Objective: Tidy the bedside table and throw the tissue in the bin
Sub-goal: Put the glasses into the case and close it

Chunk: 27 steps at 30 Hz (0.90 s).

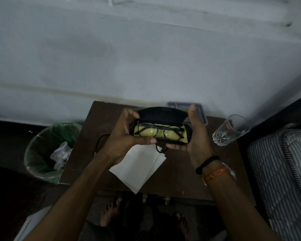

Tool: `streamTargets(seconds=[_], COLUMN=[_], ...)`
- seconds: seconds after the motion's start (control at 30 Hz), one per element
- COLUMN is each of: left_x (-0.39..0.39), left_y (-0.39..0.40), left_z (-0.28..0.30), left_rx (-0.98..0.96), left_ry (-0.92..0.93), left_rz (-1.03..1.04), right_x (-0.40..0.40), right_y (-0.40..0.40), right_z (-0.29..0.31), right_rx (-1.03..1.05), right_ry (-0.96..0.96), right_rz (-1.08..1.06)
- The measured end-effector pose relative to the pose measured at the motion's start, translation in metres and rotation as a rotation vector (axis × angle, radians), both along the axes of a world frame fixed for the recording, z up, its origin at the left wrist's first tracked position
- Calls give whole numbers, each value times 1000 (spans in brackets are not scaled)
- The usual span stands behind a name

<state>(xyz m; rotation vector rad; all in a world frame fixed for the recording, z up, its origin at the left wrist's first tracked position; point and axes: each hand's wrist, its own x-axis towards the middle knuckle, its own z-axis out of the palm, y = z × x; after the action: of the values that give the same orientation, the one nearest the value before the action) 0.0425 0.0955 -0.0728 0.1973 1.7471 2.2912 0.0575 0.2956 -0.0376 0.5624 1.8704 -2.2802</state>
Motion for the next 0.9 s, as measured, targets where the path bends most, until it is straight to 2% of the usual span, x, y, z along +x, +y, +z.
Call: streamTargets(seconds=[0.13, 0.3, 0.37, 0.5, 0.9], left_x=[0, -2, -2, -5, -6], left_y=[-1, -3, -4, -6, -9], left_z=[-1, 12, 13, 6, 1], left_rx=[-37, 170, 156, 77, 60], left_ry=[-12, -185, -219, -186, -156], left_rz=[36, -43, -11, 39, 43], right_x=[0, -4, -4, -4, -3], right_y=[7, 13, 12, 9, 6], right_z=[-1, -6, -7, -10, -15], right_rx=[-101, -126, -133, -151, -110], right_ry=[-72, -53, -40, -32, 24], right_rz=[66, 100, 125, 141, 141])
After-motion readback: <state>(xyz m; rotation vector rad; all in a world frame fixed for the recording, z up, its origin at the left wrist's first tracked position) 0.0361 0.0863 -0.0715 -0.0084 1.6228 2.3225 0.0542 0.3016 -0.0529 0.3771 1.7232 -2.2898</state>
